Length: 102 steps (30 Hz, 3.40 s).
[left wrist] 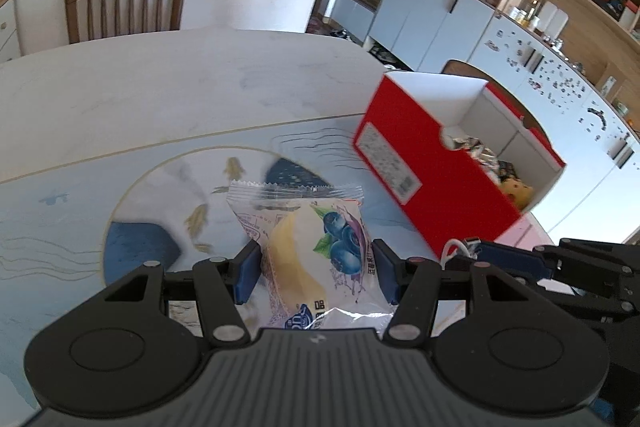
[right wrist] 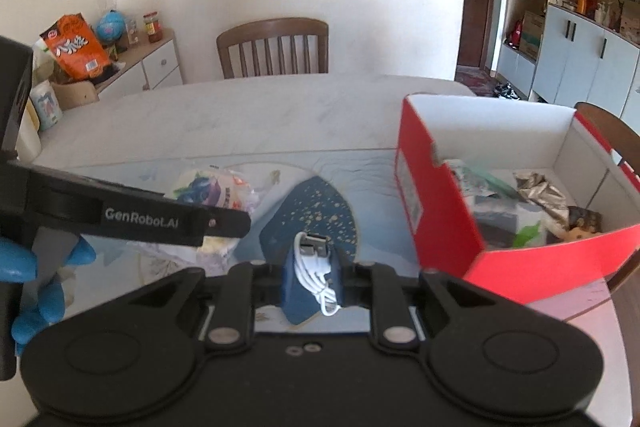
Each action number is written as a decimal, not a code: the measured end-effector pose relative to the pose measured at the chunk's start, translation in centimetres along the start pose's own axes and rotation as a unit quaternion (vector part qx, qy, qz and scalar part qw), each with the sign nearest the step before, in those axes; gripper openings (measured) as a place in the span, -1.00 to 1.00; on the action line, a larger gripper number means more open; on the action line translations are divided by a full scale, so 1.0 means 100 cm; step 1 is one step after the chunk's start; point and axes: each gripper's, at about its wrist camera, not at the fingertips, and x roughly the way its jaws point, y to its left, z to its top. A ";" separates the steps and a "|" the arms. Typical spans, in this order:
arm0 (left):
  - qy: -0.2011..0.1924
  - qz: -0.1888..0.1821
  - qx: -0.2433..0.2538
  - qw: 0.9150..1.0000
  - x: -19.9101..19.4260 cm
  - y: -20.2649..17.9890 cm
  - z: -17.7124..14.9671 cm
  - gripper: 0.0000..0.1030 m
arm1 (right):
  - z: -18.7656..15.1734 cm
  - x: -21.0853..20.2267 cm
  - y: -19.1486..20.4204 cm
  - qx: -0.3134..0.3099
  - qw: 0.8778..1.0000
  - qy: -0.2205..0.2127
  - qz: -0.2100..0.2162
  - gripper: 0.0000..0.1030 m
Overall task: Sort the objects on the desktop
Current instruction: 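Carry the blueberry packet and white cable into the red shoebox with both grippers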
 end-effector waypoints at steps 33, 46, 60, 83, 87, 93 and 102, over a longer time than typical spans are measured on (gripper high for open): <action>-0.029 -0.055 0.062 0.996 -0.021 -0.124 0.054 0.11 | 0.042 -0.083 -0.103 0.015 0.996 -0.086 -0.027 -0.62; -0.006 -0.054 0.067 0.996 0.031 -0.169 0.075 0.11 | 0.050 -0.067 -0.169 0.021 0.996 -0.080 -0.042 -0.62; 0.025 -0.037 0.076 0.996 0.090 -0.198 0.105 0.11 | 0.062 -0.028 -0.234 0.050 0.998 -0.031 -0.038 -0.62; 0.139 -0.015 0.083 0.987 0.180 -0.188 0.142 0.11 | 0.089 0.026 -0.272 0.027 0.997 0.069 -0.008 -0.62; 0.155 -0.009 0.088 0.984 0.194 -0.187 0.146 0.11 | 0.094 0.038 -0.277 0.030 0.995 0.097 -0.002 -0.62; 0.171 -0.001 0.093 0.981 0.209 -0.185 0.146 0.11 | 0.093 0.062 -0.278 0.027 0.990 0.139 -0.003 -0.62; 0.186 0.013 0.093 0.978 0.224 -0.175 0.138 0.11 | 0.089 0.092 -0.264 -0.017 0.984 0.178 -0.006 -0.62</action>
